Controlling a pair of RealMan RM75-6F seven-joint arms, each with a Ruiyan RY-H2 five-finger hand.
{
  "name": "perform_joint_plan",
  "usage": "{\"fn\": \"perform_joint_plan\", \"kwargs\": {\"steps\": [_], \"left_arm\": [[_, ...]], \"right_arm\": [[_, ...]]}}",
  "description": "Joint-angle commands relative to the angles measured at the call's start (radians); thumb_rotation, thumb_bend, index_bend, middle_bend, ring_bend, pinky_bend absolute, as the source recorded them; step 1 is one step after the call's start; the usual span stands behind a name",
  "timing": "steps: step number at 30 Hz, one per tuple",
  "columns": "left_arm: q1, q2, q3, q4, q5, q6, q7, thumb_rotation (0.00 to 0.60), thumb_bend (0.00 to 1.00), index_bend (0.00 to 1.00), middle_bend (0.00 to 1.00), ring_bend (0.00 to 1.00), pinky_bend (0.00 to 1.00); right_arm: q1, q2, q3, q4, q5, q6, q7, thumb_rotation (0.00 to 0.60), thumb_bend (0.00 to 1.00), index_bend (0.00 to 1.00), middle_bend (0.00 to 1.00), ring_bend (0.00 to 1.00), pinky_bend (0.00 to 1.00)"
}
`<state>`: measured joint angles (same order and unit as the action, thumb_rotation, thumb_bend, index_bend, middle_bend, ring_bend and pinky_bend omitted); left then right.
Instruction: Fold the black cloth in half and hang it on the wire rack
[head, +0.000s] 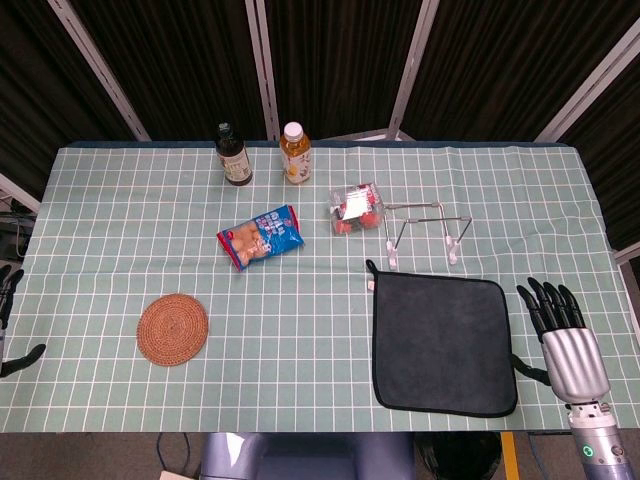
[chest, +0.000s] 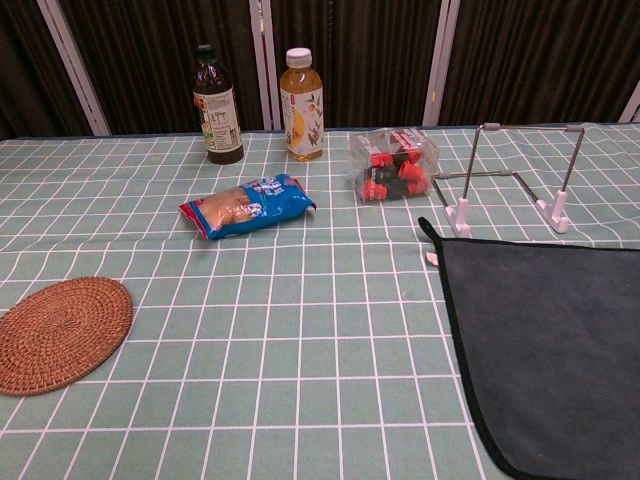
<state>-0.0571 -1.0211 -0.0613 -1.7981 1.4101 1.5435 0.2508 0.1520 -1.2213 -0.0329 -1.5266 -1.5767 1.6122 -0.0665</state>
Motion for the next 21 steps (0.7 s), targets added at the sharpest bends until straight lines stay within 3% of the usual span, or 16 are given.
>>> {"fn": "perform_joint_plan", "kwargs": {"steps": [1, 7, 11, 16, 18, 21], "left_arm": [[0.002, 0.002, 0.0, -0.001, 0.002, 0.001, -0.002, 0.6, 0.0, 0.0, 0.0, 0.0, 0.0], [0.005, 0.003, 0.0, -0.004, 0.005, 0.007, 0.002, 0.6, 0.0, 0.0, 0.0, 0.0, 0.0], [0.003, -0.001, -0.002, -0.002, 0.001, 0.003, 0.008, 0.6, 0.0, 0.0, 0.0, 0.0, 0.0], [-0.007, -0.01, -0.008, 0.012, -0.023, -0.02, 0.02, 0.6, 0.0, 0.0, 0.0, 0.0, 0.0], [-0.007, -0.011, -0.01, 0.014, -0.029, -0.022, 0.02, 0.6, 0.0, 0.0, 0.0, 0.0, 0.0], [-0.006, -0.012, -0.01, 0.016, -0.031, -0.021, 0.022, 0.6, 0.0, 0.0, 0.0, 0.0, 0.0]], "right_arm": [[-0.009, -0.008, 0.002, 0.011, -0.01, 0.002, -0.002, 0.6, 0.0, 0.0, 0.0, 0.0, 0.0], [-0.011, -0.012, -0.009, 0.008, -0.041, -0.014, -0.016, 0.6, 0.0, 0.0, 0.0, 0.0, 0.0], [-0.001, -0.009, -0.052, -0.03, -0.078, -0.074, -0.019, 0.6, 0.0, 0.01, 0.0, 0.0, 0.0], [0.02, -0.02, -0.113, -0.064, -0.139, -0.172, -0.073, 0.6, 0.0, 0.18, 0.0, 0.0, 0.0], [0.023, -0.043, -0.125, -0.058, -0.155, -0.196, -0.094, 0.6, 0.01, 0.3, 0.0, 0.0, 0.0], [0.019, -0.084, -0.13, -0.04, -0.163, -0.212, -0.118, 0.6, 0.07, 0.39, 0.0, 0.0, 0.0]]}}
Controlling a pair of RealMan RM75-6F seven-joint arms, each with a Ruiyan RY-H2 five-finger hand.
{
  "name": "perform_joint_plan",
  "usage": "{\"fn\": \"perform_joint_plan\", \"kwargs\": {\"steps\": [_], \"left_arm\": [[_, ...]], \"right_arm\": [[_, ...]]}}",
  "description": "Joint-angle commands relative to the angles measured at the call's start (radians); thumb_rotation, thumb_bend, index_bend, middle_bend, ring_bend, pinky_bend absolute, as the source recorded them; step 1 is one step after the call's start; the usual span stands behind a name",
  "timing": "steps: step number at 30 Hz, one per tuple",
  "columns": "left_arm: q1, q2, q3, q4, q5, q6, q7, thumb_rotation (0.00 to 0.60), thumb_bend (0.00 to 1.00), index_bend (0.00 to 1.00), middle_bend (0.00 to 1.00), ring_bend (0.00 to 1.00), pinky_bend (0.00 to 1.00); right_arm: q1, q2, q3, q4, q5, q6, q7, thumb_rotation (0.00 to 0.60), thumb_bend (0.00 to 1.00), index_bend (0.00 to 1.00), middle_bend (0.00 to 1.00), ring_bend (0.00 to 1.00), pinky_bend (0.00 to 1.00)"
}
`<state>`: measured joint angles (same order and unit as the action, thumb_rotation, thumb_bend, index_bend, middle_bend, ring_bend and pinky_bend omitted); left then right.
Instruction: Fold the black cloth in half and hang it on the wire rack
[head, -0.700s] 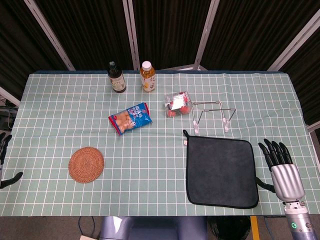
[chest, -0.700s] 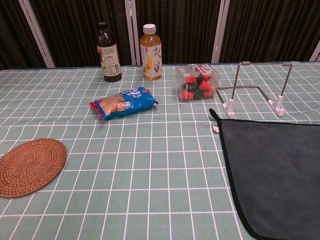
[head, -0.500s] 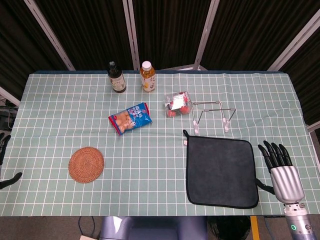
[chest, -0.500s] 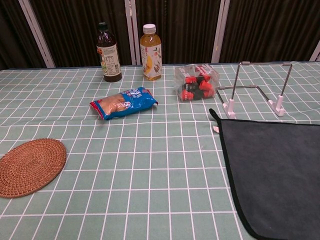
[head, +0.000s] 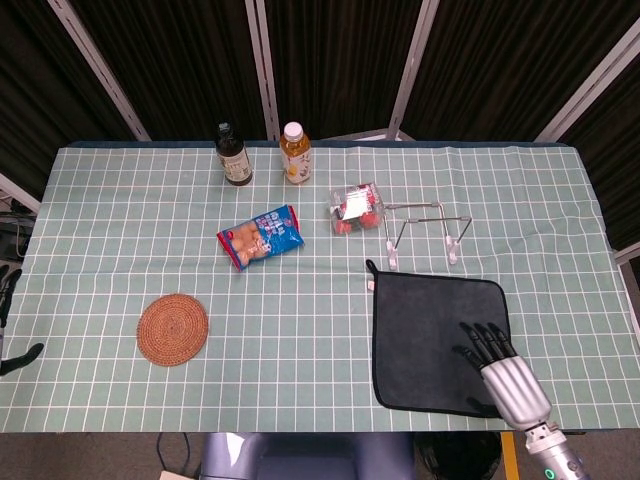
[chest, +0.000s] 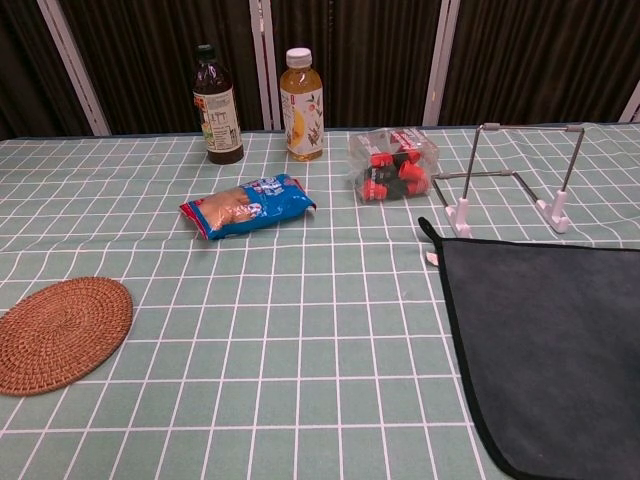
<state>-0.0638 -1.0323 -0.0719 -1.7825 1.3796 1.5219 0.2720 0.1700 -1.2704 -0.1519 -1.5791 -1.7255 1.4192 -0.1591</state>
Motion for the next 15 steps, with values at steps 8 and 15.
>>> {"fn": "perform_joint_plan", "kwargs": {"steps": [8, 15], "left_arm": [[0.002, -0.003, 0.002, 0.002, -0.001, 0.0, 0.005, 0.6, 0.0, 0.0, 0.0, 0.0, 0.0], [-0.001, -0.006, 0.003, 0.005, -0.005, -0.01, 0.012, 0.6, 0.0, 0.0, 0.0, 0.0, 0.0]], "right_arm": [[-0.002, -0.108, -0.02, 0.061, -0.023, -0.068, -0.096, 0.6, 0.15, 0.41, 0.0, 0.0, 0.0], [-0.011, -0.146, -0.025, 0.093, -0.008, -0.102, -0.139, 0.6, 0.15, 0.41, 0.0, 0.0, 0.0]]}}
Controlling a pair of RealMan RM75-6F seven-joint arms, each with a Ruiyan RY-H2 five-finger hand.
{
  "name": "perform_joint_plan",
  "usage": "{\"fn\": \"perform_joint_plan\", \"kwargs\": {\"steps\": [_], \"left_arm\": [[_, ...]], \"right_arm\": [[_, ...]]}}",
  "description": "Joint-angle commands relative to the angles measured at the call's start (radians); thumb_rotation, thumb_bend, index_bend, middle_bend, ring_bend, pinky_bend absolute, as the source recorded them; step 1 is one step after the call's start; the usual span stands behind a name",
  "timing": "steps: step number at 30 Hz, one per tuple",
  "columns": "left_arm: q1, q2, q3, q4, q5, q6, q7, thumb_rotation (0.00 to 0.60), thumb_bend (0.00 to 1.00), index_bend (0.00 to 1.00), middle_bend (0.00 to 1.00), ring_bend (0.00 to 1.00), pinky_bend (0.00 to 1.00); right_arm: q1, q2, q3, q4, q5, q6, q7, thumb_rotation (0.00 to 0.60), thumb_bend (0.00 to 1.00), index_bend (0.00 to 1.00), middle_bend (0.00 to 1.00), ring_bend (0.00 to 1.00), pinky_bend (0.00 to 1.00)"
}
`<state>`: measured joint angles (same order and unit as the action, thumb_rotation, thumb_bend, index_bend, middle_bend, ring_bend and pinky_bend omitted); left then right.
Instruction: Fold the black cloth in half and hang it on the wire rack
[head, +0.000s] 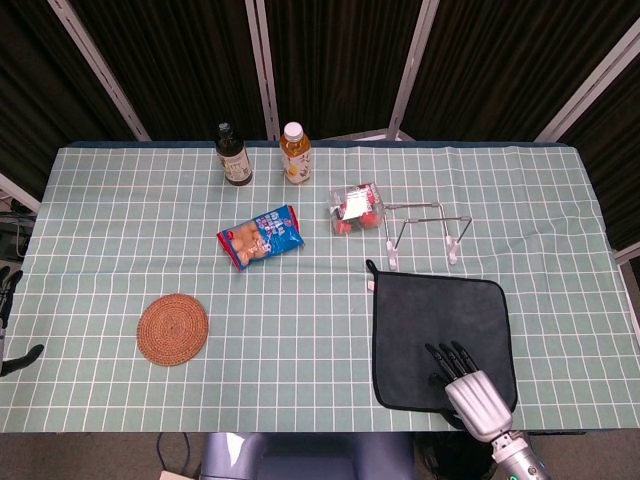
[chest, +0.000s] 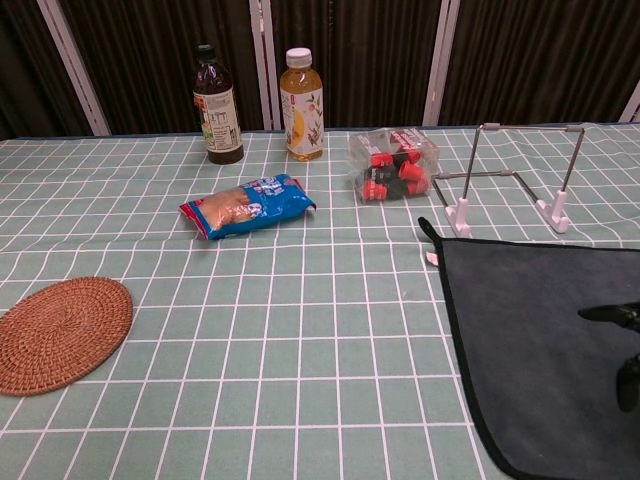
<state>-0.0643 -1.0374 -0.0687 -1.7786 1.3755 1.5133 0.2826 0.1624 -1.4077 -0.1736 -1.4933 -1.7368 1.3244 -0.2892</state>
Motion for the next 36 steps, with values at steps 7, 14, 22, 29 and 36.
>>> {"fn": "perform_joint_plan", "kwargs": {"steps": [7, 14, 22, 29, 36], "left_arm": [[-0.002, -0.003, -0.001, 0.002, -0.006, -0.005, 0.006, 0.6, 0.0, 0.0, 0.0, 0.0, 0.0], [-0.004, -0.005, -0.001, 0.002, -0.008, -0.008, 0.009, 0.6, 0.0, 0.0, 0.0, 0.0, 0.0], [-0.003, -0.006, -0.001, 0.003, -0.007, -0.007, 0.008, 0.6, 0.0, 0.0, 0.0, 0.0, 0.0], [-0.003, -0.005, -0.001, 0.004, -0.007, -0.007, 0.006, 0.6, 0.0, 0.0, 0.0, 0.0, 0.0], [-0.003, -0.006, 0.0, 0.003, -0.006, -0.008, 0.008, 0.6, 0.0, 0.0, 0.0, 0.0, 0.0]], "right_arm": [[-0.011, -0.034, -0.012, 0.031, -0.002, -0.019, -0.029, 0.6, 0.15, 0.41, 0.0, 0.0, 0.0], [-0.019, -0.064, -0.023, 0.078, -0.025, -0.017, -0.049, 0.6, 0.15, 0.41, 0.0, 0.0, 0.0], [-0.022, -0.091, -0.015, 0.128, -0.035, -0.007, -0.059, 0.6, 0.16, 0.42, 0.0, 0.0, 0.0], [-0.022, -0.099, -0.006, 0.14, -0.032, -0.002, -0.046, 0.6, 0.18, 0.43, 0.0, 0.0, 0.0], [-0.022, -0.101, -0.004, 0.15, -0.029, -0.006, -0.054, 0.6, 0.19, 0.43, 0.0, 0.0, 0.0]]}}
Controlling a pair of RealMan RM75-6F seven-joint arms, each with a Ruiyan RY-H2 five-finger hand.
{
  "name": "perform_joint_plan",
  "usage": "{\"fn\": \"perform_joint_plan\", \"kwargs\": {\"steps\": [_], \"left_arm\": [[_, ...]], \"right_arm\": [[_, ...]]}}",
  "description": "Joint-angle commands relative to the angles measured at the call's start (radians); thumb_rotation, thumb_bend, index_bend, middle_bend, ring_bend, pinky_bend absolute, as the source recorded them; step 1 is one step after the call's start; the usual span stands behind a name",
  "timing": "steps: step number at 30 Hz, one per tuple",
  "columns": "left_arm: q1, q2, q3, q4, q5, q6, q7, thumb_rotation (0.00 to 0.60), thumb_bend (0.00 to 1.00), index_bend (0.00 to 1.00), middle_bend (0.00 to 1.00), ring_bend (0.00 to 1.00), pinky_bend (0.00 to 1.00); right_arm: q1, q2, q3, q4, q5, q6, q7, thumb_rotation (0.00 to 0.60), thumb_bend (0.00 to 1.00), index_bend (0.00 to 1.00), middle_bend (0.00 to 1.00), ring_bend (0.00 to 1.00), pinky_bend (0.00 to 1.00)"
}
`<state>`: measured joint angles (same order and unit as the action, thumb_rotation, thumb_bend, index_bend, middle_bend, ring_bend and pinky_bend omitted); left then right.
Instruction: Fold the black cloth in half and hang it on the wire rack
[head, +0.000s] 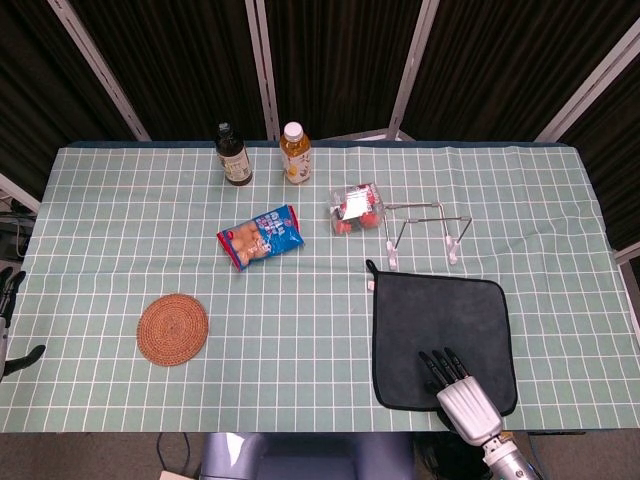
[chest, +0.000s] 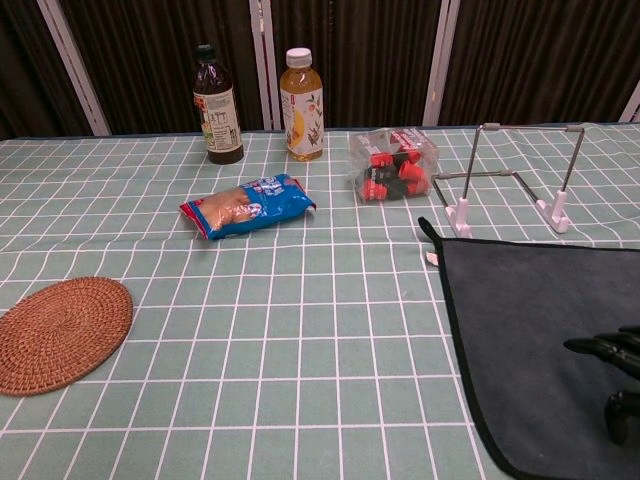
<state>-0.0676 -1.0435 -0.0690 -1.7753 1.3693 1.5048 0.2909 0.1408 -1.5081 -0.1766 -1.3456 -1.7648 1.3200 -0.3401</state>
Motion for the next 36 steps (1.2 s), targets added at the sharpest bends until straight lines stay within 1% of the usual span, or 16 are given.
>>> {"fn": "perform_joint_plan", "kwargs": {"steps": [1, 9, 11, 22, 26, 32, 36], "left_arm": [[0.0, 0.0, 0.0, 0.0, 0.0, 0.001, 0.0, 0.6, 0.0, 0.0, 0.0, 0.0, 0.0], [0.001, 0.0, 0.001, 0.0, 0.002, 0.001, 0.0, 0.6, 0.0, 0.0, 0.0, 0.0, 0.0], [0.001, 0.0, 0.001, 0.0, 0.002, 0.001, -0.001, 0.6, 0.0, 0.0, 0.0, 0.0, 0.0], [0.001, 0.001, 0.002, 0.0, 0.003, 0.0, -0.002, 0.6, 0.0, 0.0, 0.0, 0.0, 0.0], [0.001, 0.001, 0.002, 0.0, 0.003, -0.001, -0.002, 0.6, 0.0, 0.0, 0.0, 0.0, 0.0], [-0.001, 0.001, 0.002, 0.0, 0.002, -0.004, -0.001, 0.6, 0.0, 0.0, 0.0, 0.0, 0.0], [0.0, 0.001, 0.001, 0.0, 0.001, -0.003, -0.002, 0.6, 0.0, 0.0, 0.0, 0.0, 0.0]], "right_arm": [[0.0, -0.001, -0.002, 0.003, -0.002, -0.001, -0.005, 0.6, 0.2, 0.43, 0.0, 0.0, 0.0], [-0.002, -0.012, -0.004, 0.023, -0.014, 0.007, -0.015, 0.6, 0.34, 0.44, 0.0, 0.0, 0.0], [-0.003, -0.015, -0.002, 0.028, -0.014, 0.01, -0.012, 0.6, 0.36, 0.44, 0.0, 0.0, 0.0], [-0.007, -0.027, 0.005, 0.053, -0.019, 0.03, -0.003, 0.6, 0.37, 0.47, 0.0, 0.0, 0.0], [-0.007, -0.031, 0.006, 0.062, -0.02, 0.033, -0.001, 0.6, 0.38, 0.52, 0.03, 0.0, 0.0], [-0.003, -0.038, 0.009, 0.072, -0.021, 0.034, 0.019, 0.6, 0.44, 0.58, 0.08, 0.0, 0.0], [0.001, -0.041, 0.014, 0.073, -0.021, 0.038, 0.041, 0.6, 0.45, 0.6, 0.1, 0.0, 0.0]]}}
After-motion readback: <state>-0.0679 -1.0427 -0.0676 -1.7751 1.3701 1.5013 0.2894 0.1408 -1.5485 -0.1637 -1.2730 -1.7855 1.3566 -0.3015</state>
